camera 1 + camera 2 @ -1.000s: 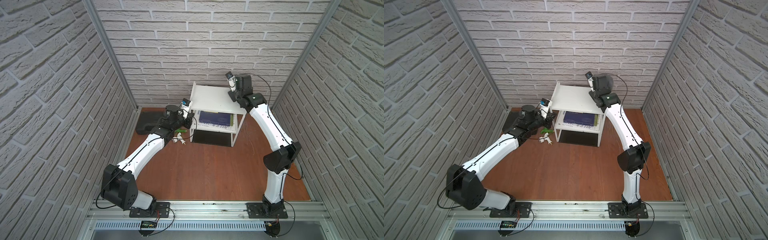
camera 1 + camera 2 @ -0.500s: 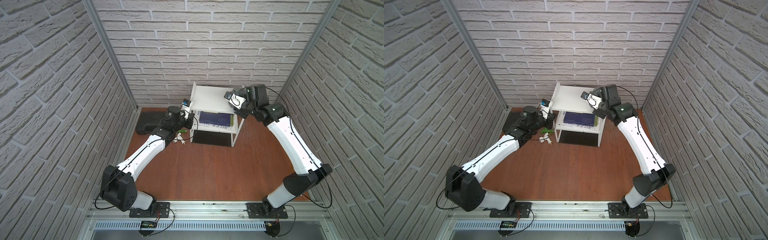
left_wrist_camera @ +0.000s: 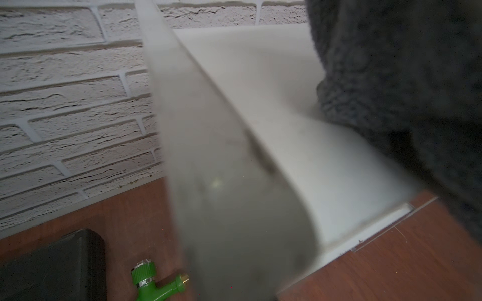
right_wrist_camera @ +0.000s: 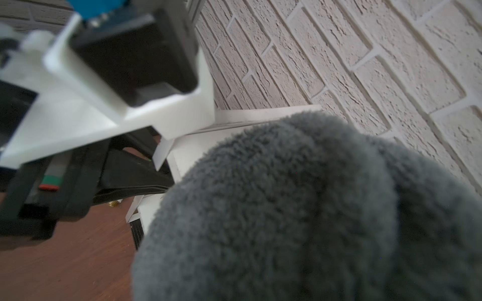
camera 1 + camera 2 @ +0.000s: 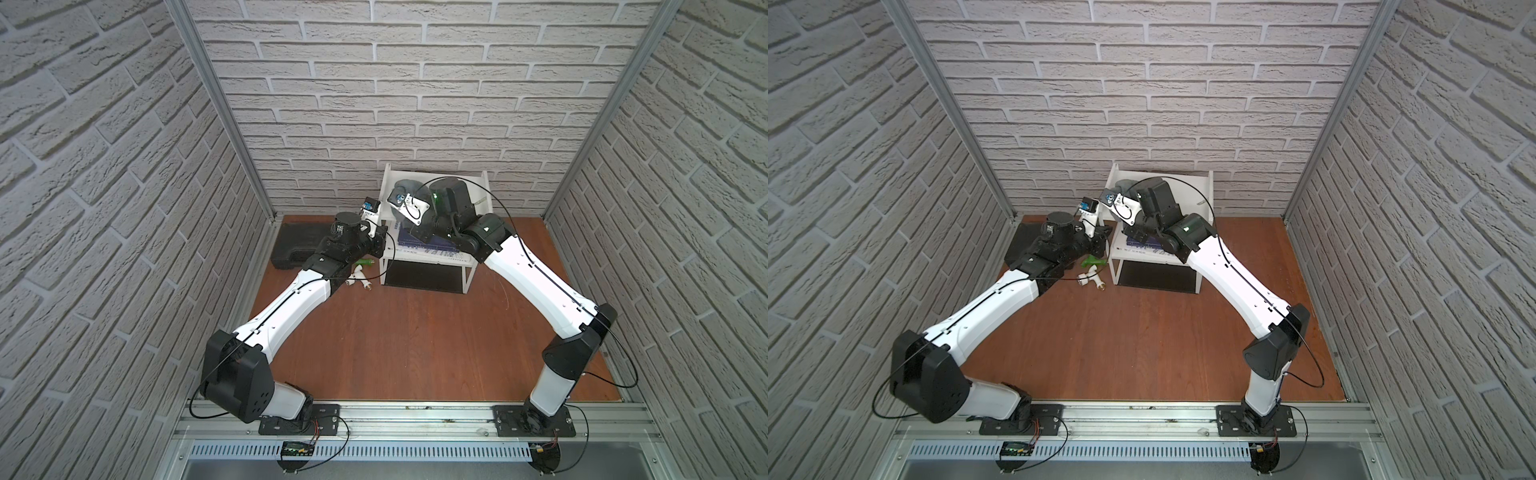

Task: Wipe the bookshelf clean with a cloth
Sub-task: Wipe the dust from the shelf.

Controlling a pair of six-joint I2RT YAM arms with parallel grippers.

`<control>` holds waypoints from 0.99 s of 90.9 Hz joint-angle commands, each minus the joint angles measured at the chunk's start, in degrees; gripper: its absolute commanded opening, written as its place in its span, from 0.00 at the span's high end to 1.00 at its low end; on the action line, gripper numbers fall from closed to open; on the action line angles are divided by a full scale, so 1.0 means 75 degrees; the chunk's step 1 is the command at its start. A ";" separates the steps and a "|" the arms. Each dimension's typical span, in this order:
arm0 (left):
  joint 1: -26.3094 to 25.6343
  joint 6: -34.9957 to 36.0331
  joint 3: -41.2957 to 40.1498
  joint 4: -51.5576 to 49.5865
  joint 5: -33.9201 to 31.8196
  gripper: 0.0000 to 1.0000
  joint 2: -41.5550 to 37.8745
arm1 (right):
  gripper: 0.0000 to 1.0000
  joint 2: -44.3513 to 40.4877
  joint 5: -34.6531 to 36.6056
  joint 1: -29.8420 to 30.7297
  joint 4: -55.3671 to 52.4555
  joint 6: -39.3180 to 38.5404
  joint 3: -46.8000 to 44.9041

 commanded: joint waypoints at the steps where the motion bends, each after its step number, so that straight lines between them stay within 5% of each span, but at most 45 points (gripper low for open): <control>1: -0.0047 -0.1013 -0.0258 -0.0468 0.0100 1.00 -0.0121 | 0.97 -0.0616 0.2543 -0.0651 -0.0762 0.0292 -0.0592; 8: 0.0022 -0.1043 -0.0258 -0.0534 0.0036 1.00 -0.0148 | 0.97 -0.1179 0.3579 -0.0692 -0.1012 -0.0214 -0.1334; 15: 0.0069 -0.1094 -0.0258 -0.0590 -0.0035 1.00 -0.0166 | 0.97 -0.1571 0.3552 -0.0717 -0.1181 -0.0240 -0.1707; 40: -0.0012 -0.1385 -0.0494 -0.0257 0.0027 1.00 -0.0174 | 0.98 -0.0287 0.0988 0.0446 -0.1553 0.0749 -0.0377; 55: 0.0008 -0.1268 -0.0438 -0.0365 -0.0027 1.00 -0.0181 | 0.97 -0.1779 0.1625 -0.0334 -0.0235 0.0712 -0.2119; 66: 0.0046 -0.1260 -0.0434 -0.0397 -0.0040 1.00 -0.0245 | 0.97 -0.2088 0.2115 -0.0985 -0.1039 0.0575 -0.2650; 83: -0.0003 -0.1369 -0.0437 -0.0369 0.0103 1.00 -0.0258 | 0.97 -0.0919 -0.0280 -0.0121 -0.1209 0.0840 -0.1609; 90: -0.0001 -0.1431 -0.0420 -0.0345 0.0126 1.00 -0.0223 | 0.97 -0.0478 -0.0544 0.0257 -0.0765 0.1026 -0.1165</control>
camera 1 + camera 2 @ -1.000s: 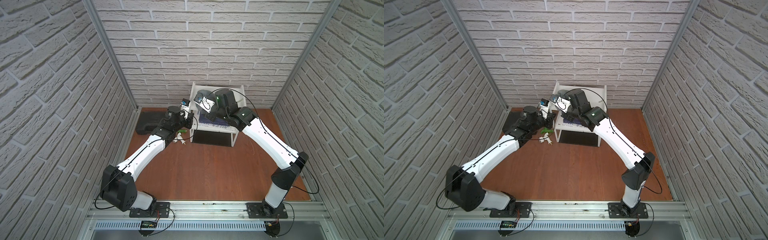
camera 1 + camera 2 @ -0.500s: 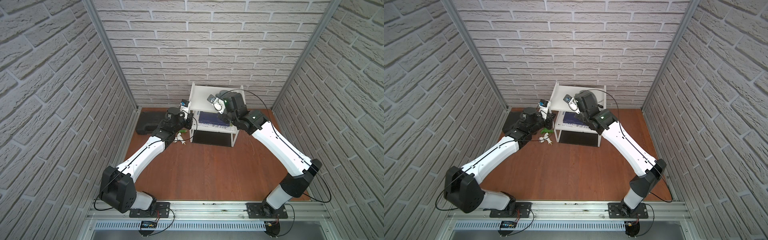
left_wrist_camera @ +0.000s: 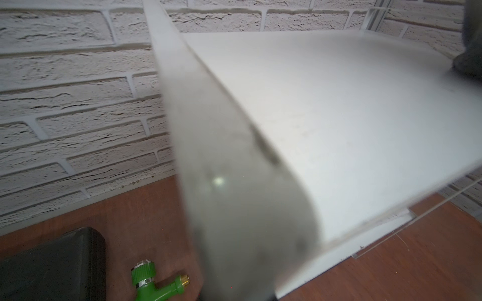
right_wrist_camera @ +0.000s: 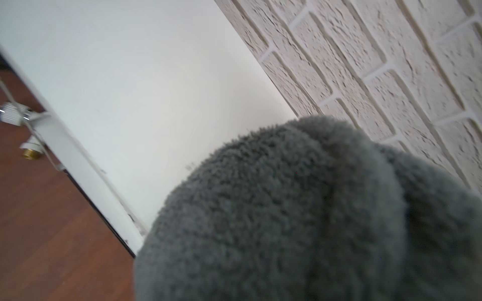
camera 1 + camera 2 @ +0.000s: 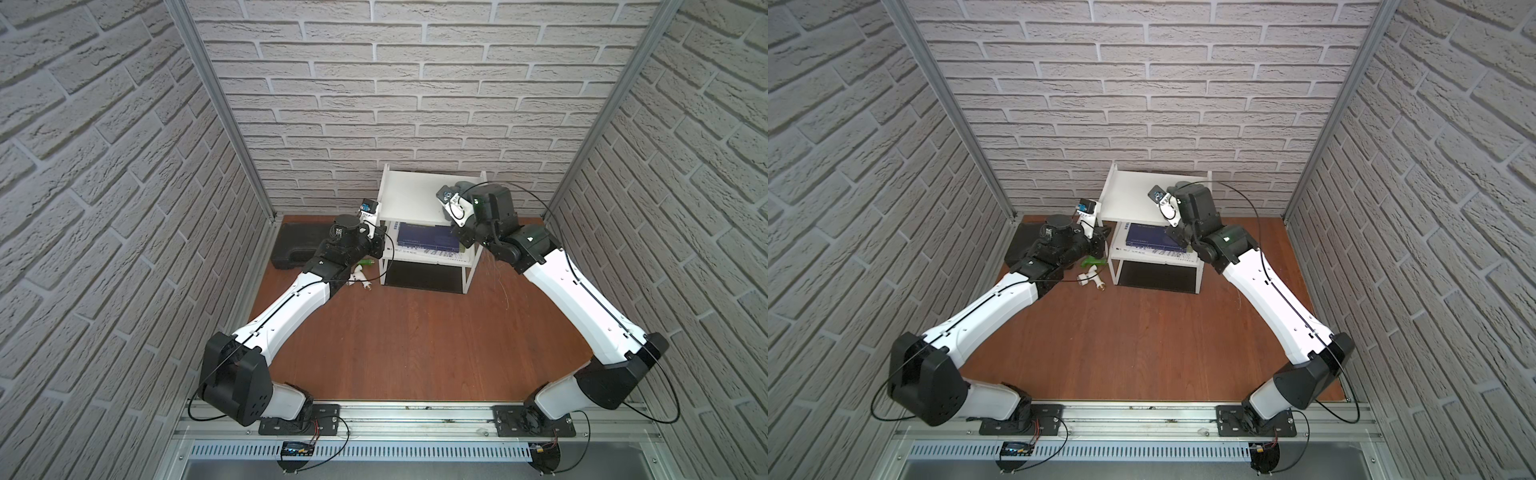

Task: Wipe the bookshelf clean with a cloth
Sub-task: Wipe the dust from the shelf.

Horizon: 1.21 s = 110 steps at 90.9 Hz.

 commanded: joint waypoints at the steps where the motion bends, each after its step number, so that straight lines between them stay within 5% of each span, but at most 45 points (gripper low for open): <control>1: -0.0025 -0.1244 -0.0174 -0.0639 0.0257 1.00 -0.0097 | 0.97 0.0978 -0.1527 0.0746 -0.0319 0.0413 0.0276; 13: -0.0024 -0.1271 -0.0222 -0.0629 0.0206 1.00 -0.0159 | 0.97 0.0844 0.0540 0.0675 -0.0608 0.0260 0.0226; 24: -0.0027 -0.1307 -0.0347 -0.0572 0.0104 1.00 -0.0239 | 0.97 -0.0385 0.0539 0.0040 -0.0550 0.0270 -0.1002; 36: -0.0035 -0.1373 -0.0391 -0.0549 0.0188 1.00 -0.0270 | 0.97 -0.2168 -0.1812 -0.0800 0.0048 0.0588 -0.2424; 47: -0.0040 -0.1339 -0.0380 -0.0548 0.0181 1.00 -0.0252 | 0.98 -0.3021 -0.3856 -0.1890 0.2039 0.2918 -0.3067; 65: -0.0031 -0.1199 -0.0302 -0.0496 0.0223 1.00 -0.0096 | 0.97 -0.2154 -0.1262 -0.3156 0.3551 0.4358 -0.2816; 83: -0.0022 -0.1052 -0.0119 -0.0652 0.0164 1.00 0.0058 | 0.97 0.0624 -0.2668 -0.3710 0.2435 0.4205 -0.0088; 92: -0.0019 -0.1068 -0.0112 -0.0613 0.0225 1.00 0.0115 | 0.97 0.1386 -0.4379 -0.4057 0.2611 0.4318 0.0854; 100: -0.0032 -0.1048 -0.0079 -0.0624 0.0249 1.00 0.0156 | 0.97 0.1462 -0.6012 -0.4315 0.2821 0.4283 0.0976; 110: -0.0037 -0.1018 -0.0058 -0.0673 0.0203 1.00 0.0181 | 0.97 0.0387 -0.6643 -0.4577 0.3389 0.3801 -0.0496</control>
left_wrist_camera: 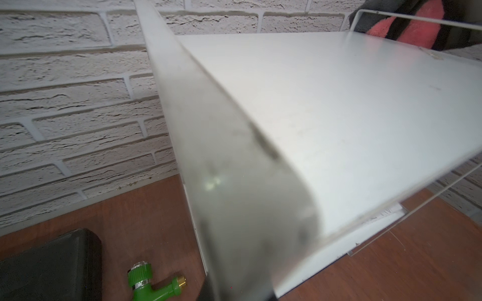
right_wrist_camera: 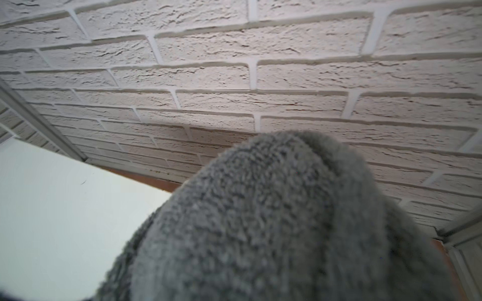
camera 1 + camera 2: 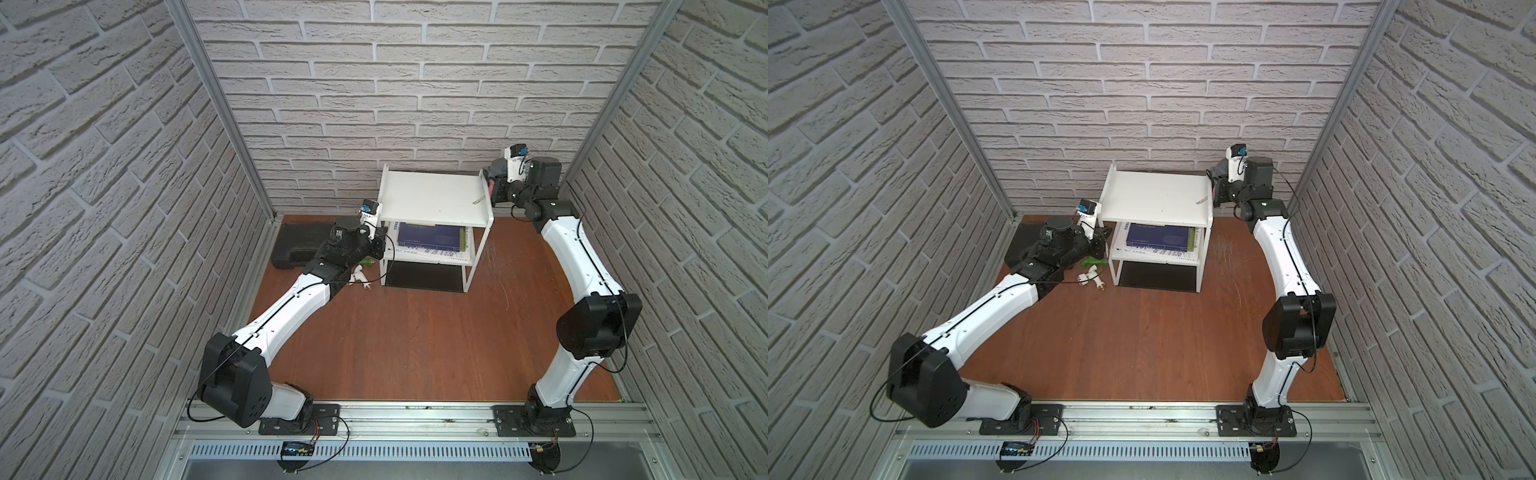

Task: Wipe the bookshelf clean with a cloth
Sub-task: Wipe the dust from the shelf.

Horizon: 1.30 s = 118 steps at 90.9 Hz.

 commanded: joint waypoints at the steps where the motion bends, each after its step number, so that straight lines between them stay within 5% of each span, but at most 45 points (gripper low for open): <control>1: -0.0021 -0.1003 0.0021 -0.0783 0.0173 1.00 0.0207 | 0.97 -0.1378 -0.1929 -0.0120 0.0963 -0.0387 -0.1185; 13: -0.0022 -0.0977 0.0112 -0.0863 0.0285 1.00 0.0234 | 0.97 -0.1869 -0.2308 -0.0229 0.2384 0.0104 -0.2433; 29: -0.0026 -0.0974 0.0148 -0.0913 0.0345 1.00 0.0250 | 0.97 -0.0324 -0.2398 0.0138 0.3063 0.1569 -0.1251; 41: -0.0034 -0.1050 0.0104 -0.0889 0.0346 1.00 0.0219 | 0.97 0.0205 -0.2167 0.0219 0.2633 0.1699 -0.0599; 70: -0.0179 -0.1191 0.0029 -0.0953 0.0208 1.00 0.0071 | 0.97 -0.3165 -0.4029 -0.0225 0.3284 0.1790 -0.4233; 83: -0.0178 -0.1280 -0.0085 -0.0730 0.0418 1.00 -0.0006 | 0.97 -0.5517 -0.2576 -0.0135 0.1669 0.0498 -0.5862; 93: -0.0178 -0.1369 -0.0117 -0.0624 0.0590 1.00 -0.0029 | 0.97 -0.6679 -0.2602 0.0194 0.1484 0.0084 -0.6584; 101: -0.0182 -0.1407 -0.0117 -0.0599 0.0646 1.00 -0.0030 | 0.97 -0.6525 -0.2630 0.0811 0.1341 -0.0051 -0.6220; 118: -0.0174 -0.1291 -0.0054 -0.0613 0.0602 1.00 0.0053 | 0.97 -0.4822 -0.0770 0.1614 0.1032 -0.0706 -0.5320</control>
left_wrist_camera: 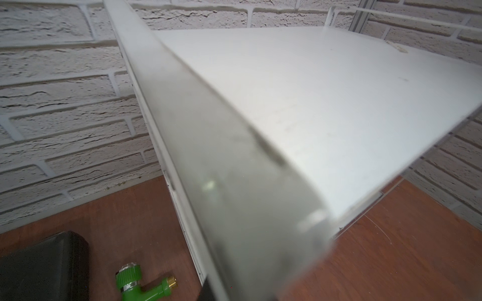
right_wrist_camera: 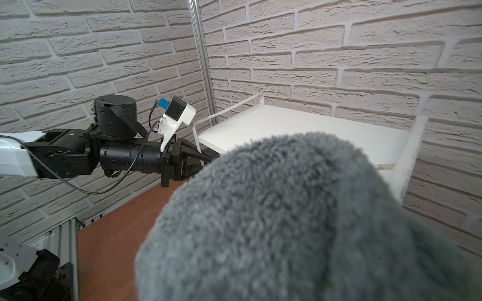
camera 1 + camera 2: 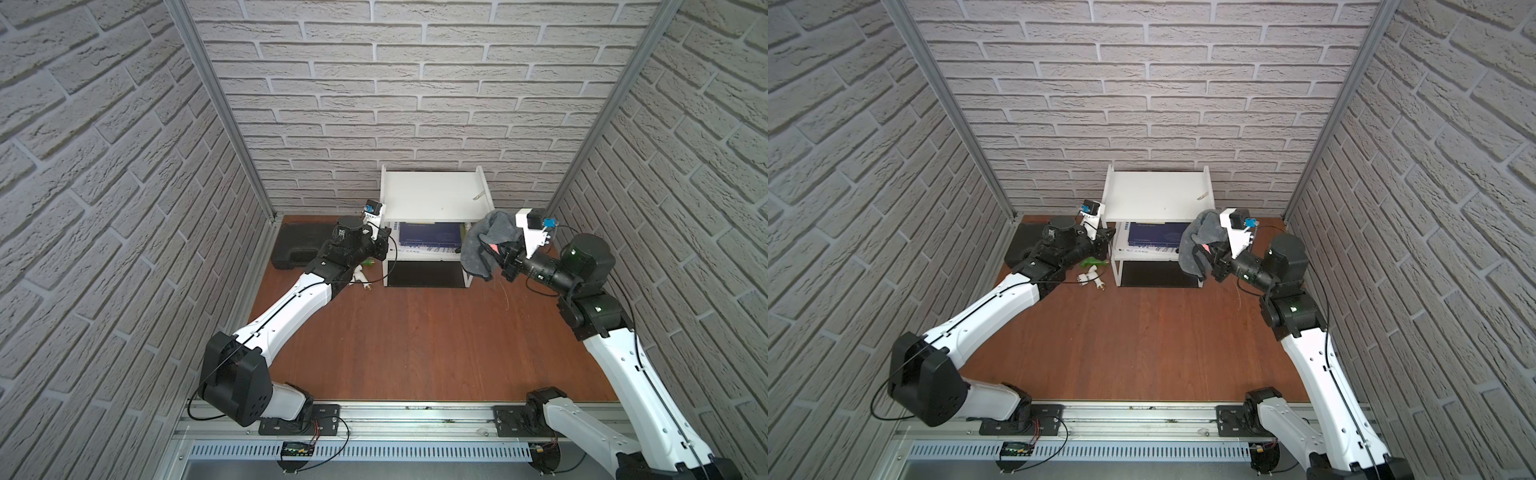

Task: Wipe the bookshelf clean with a cloth
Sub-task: Wipe the dust from the shelf.

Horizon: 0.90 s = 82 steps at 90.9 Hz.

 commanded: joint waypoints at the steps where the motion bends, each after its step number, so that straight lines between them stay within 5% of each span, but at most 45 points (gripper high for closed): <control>1: -0.0026 -0.1200 -0.0126 -0.0527 0.0450 1.00 0.0021 | 0.97 0.1188 0.1305 0.0211 -0.0327 -0.0594 0.0264; 21: -0.0024 -0.1019 0.0008 -0.0896 0.0472 1.00 0.0043 | 0.97 0.1171 0.2096 0.0350 -0.0696 -0.0572 -0.0838; 42: 0.0026 -0.0831 0.0076 -0.1084 0.0326 1.00 0.0022 | 0.97 0.0376 0.3230 0.0113 -0.0130 -0.0524 -0.0056; 60: 0.0150 -0.0862 -0.0048 -0.0999 0.0430 1.00 -0.0144 | 0.97 0.1333 0.3168 -0.0030 -0.0690 -0.0488 -0.0357; 68: 0.0172 -0.0783 -0.0079 -0.1077 0.0553 0.99 -0.0256 | 0.97 0.1326 0.2604 -0.0030 -0.0969 -0.0389 -0.0708; 82: 0.0174 -0.0576 -0.0392 -0.0999 0.0843 0.79 -0.0784 | 0.97 0.0276 0.0810 -0.0018 -0.0333 -0.0651 -0.1298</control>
